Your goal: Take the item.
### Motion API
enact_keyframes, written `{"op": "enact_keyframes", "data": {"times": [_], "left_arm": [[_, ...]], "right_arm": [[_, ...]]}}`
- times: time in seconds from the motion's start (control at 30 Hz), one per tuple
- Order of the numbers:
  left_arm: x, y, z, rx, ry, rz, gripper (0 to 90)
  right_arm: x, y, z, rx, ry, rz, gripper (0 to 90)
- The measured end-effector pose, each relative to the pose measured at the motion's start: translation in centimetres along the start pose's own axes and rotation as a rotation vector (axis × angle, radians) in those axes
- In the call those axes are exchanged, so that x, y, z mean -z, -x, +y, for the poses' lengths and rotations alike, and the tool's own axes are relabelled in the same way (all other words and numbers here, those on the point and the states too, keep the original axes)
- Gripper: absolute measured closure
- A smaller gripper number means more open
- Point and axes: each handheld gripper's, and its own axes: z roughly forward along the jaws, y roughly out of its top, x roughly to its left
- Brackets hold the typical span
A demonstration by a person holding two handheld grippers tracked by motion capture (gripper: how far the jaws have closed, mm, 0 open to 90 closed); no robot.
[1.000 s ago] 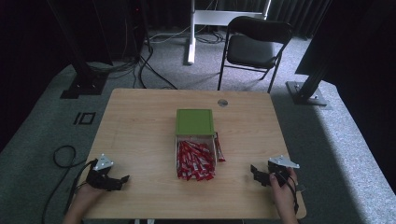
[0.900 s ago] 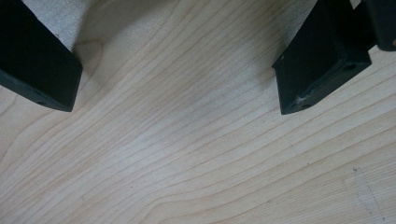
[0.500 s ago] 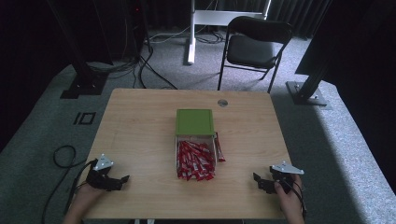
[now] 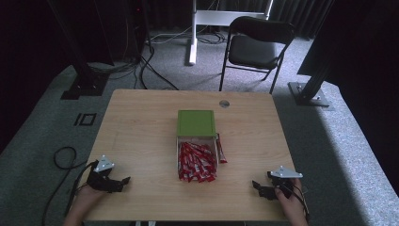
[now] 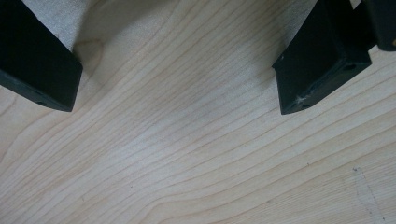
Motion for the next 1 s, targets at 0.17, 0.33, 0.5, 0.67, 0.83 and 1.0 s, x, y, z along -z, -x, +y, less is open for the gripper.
{"op": "enact_keyframes", "data": {"times": [0.17,0.33,0.5,0.67,0.83,1.0], "left_arm": [[0.00,0.00,0.00,0.000,0.000,0.000,1.4],[0.00,0.00,0.00,0.000,0.000,0.000,1.4],[0.00,0.00,0.00,0.000,0.000,0.000,1.4],[0.00,0.00,0.00,-0.001,-0.001,0.000,1.4],[0.00,0.00,0.00,0.000,0.000,0.000,1.4],[0.00,0.01,0.00,0.000,0.000,0.000,1.4]], "right_arm": [[0.24,0.02,-0.34,0.037,0.002,0.026,18.1],[0.52,-0.03,-0.63,0.041,-0.001,0.009,18.1],[0.73,0.03,-0.93,0.099,-0.027,0.002,12.5],[0.74,0.02,-0.95,0.101,-0.028,0.003,12.0],[0.73,0.02,-0.95,0.102,-0.028,0.004,12.0],[0.74,0.02,-0.95,0.102,-0.028,0.004,12.0]]}}
